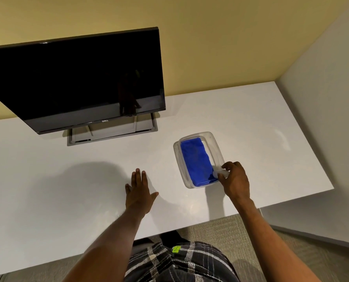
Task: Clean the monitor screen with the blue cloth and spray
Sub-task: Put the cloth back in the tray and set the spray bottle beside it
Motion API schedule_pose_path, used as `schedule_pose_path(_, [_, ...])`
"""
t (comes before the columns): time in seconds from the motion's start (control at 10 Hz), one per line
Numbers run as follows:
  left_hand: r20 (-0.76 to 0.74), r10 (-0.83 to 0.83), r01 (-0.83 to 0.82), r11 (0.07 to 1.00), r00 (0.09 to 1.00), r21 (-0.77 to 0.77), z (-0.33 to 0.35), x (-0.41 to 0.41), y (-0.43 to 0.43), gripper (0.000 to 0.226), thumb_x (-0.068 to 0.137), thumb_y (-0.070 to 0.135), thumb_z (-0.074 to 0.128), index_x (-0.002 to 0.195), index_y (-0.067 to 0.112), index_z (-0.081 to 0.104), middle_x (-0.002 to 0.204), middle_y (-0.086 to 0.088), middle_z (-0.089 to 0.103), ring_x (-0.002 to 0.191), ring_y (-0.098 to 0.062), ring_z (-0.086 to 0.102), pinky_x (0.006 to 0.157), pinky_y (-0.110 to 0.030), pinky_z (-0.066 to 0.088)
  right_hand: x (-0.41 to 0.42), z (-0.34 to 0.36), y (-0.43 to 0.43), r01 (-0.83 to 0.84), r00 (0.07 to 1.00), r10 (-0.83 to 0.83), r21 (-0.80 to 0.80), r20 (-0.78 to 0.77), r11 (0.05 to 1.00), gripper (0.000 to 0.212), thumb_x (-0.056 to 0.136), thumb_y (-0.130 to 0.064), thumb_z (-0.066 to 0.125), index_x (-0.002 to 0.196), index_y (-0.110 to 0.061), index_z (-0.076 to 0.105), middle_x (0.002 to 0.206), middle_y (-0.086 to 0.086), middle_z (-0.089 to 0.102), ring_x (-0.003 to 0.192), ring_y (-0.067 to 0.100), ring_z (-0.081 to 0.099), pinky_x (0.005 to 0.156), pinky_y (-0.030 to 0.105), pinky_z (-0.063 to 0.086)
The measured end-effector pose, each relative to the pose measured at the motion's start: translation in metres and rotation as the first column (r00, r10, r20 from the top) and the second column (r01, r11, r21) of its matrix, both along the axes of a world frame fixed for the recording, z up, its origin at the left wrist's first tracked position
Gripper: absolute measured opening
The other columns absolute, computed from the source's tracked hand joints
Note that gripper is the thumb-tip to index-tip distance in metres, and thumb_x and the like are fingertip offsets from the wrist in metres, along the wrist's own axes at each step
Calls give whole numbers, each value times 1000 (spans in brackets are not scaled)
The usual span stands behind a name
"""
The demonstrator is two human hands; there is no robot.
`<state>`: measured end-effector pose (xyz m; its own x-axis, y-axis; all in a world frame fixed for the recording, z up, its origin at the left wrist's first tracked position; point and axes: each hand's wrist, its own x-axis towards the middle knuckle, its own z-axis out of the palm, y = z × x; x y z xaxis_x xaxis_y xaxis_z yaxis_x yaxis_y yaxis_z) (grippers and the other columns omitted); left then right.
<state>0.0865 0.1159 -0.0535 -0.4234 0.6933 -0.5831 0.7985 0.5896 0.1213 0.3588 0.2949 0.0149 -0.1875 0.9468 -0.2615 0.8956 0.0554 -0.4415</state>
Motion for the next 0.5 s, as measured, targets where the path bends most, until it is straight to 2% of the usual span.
schedule_pose_path(0.1, [-2,6,-6,1000,1000,1,0,0,2,100,102,63,45,166,11,-13,173,-11,-22,163,-31,-14,132,-52,14,-1,2,-1,-20,996,17,33,86,999,39,91,-31,79,123,-13,68,121,9,64,105,30,64,79,39,57])
schedule_pose_path(0.2, [-2,19,-19,999,1000,27,0,1,5,99,103,60,49,167,11,-9,174,-12,-19,163,-32,-11,131,-50,16,-4,4,-2,-22,995,18,39,100,999,49,88,-32,81,130,-13,65,127,10,63,110,31,64,84,41,57])
schedule_pose_path(0.5, [-34,34,-29,992,999,119,1,4,3,91,105,52,51,168,13,-2,176,-12,-9,164,-29,-3,133,-42,16,-4,6,3,-54,995,47,72,84,996,58,88,-38,81,136,-10,62,132,13,63,115,34,63,90,44,55])
